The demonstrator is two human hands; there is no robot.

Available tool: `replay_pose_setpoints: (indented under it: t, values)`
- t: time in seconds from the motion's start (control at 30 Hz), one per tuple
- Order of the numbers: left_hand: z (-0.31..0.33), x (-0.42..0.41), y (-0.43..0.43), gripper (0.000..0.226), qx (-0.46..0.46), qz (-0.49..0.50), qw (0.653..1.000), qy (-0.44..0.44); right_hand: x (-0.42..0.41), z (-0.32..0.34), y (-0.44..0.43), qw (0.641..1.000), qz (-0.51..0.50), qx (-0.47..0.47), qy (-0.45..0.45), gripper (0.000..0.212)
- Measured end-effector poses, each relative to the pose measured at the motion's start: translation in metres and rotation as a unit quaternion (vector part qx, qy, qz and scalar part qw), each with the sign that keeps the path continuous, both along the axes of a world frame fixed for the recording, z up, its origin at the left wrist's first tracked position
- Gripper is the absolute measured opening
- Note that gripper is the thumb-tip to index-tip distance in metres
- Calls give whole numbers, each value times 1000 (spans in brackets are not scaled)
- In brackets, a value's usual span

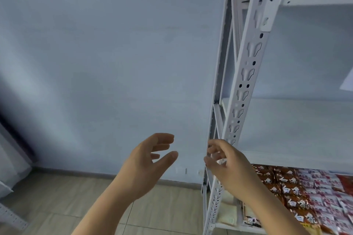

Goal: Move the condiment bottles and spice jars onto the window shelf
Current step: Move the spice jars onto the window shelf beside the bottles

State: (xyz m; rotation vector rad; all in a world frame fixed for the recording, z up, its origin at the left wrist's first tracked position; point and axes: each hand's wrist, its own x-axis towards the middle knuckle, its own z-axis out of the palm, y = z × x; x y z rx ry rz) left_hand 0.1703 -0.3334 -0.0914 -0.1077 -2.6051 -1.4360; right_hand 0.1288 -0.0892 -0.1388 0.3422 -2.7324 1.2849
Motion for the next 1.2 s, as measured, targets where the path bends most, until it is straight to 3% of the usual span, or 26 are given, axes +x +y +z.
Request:
replay_pose_setpoints:
  t: [0.3, 0.8, 1.03, 1.2]
  values:
    - [2, -30, 109, 24, -20, -32, 999, 7, -22, -4, 108, 1000, -17, -4, 11, 28]
    - [-10, -75, 343, 22, 12, -41, 999, -23, -61, -10, 369, 998, -54, 37, 14, 30]
    - [-11, -97, 401, 21, -12, -63, 997, -34, -78, -17, 449, 994, -111, 19, 8, 28]
    - [-17, -106, 421, 22, -23, -70, 996, -46, -106, -20, 517, 977, -207, -1, 41, 29]
